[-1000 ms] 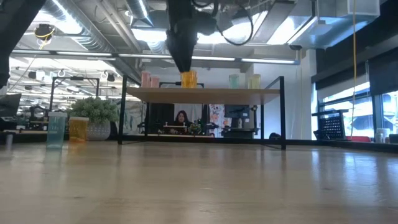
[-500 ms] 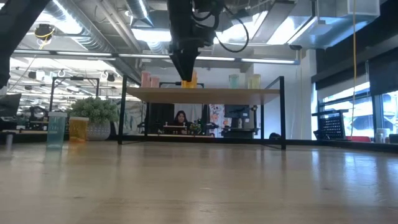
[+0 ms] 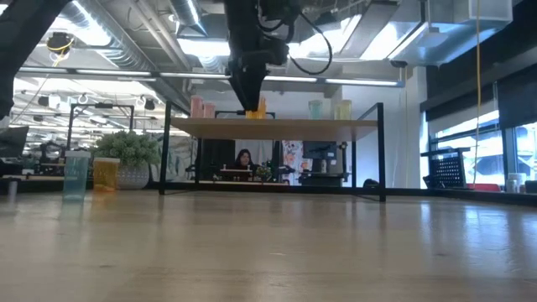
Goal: Pick and place medicine bottles onto shelf by color
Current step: Put the orange medicine bottle on the shelf, aligned with the other orange medicine bottle, then put the red medicine bottle on the shelf, aligned with the other red medicine bottle
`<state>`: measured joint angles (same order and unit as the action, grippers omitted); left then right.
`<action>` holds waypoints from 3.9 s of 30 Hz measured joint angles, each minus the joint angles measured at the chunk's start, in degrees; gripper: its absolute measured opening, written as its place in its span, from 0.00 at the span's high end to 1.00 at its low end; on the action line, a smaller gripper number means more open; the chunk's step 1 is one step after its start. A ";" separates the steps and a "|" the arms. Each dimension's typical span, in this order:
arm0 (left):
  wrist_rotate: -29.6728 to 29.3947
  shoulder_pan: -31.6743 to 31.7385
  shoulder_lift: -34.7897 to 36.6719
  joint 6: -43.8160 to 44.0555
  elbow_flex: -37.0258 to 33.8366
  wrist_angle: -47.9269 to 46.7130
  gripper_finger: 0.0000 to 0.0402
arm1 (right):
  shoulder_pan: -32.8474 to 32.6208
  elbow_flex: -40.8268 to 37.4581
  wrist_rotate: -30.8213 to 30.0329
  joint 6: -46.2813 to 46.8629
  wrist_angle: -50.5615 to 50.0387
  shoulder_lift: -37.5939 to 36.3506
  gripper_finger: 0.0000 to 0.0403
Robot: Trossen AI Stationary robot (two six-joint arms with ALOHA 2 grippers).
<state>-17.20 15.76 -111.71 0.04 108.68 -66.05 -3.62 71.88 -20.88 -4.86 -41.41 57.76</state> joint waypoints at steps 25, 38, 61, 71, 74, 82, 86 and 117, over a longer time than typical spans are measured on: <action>15.23 -13.94 12.31 35.32 0.03 -20.66 0.39 | -0.02 0.00 0.00 -0.13 0.13 0.02 0.37; 15.22 -22.42 14.46 56.35 0.02 -23.93 0.39 | -0.02 0.00 0.00 -0.13 0.07 0.02 0.37; 13.22 -35.47 19.42 71.92 -11.61 -24.08 0.39 | -0.01 0.00 0.00 -0.13 0.04 0.02 0.37; 9.57 -37.20 30.99 70.81 -20.06 -21.99 0.39 | -0.01 0.00 0.00 -0.12 0.03 0.00 0.37; 8.10 -37.19 32.90 64.60 -21.33 -16.84 0.39 | -0.02 0.00 0.00 -0.11 0.02 0.00 0.37; 7.19 -37.15 33.04 54.63 -21.94 -12.05 0.39 | -0.02 0.00 0.01 -1.35 1.63 0.00 0.37; 6.78 -37.17 33.04 54.35 -21.94 -12.14 0.39 | -1.72 0.00 5.10 -0.56 -1.06 -0.91 0.37; -0.62 -32.62 33.04 49.23 -21.94 -12.38 0.39 | -32.10 0.00 32.33 63.78 -18.76 5.57 0.37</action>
<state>-17.82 -16.86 -78.67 49.28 86.74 -78.43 -35.73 71.88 11.44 58.92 -60.17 63.33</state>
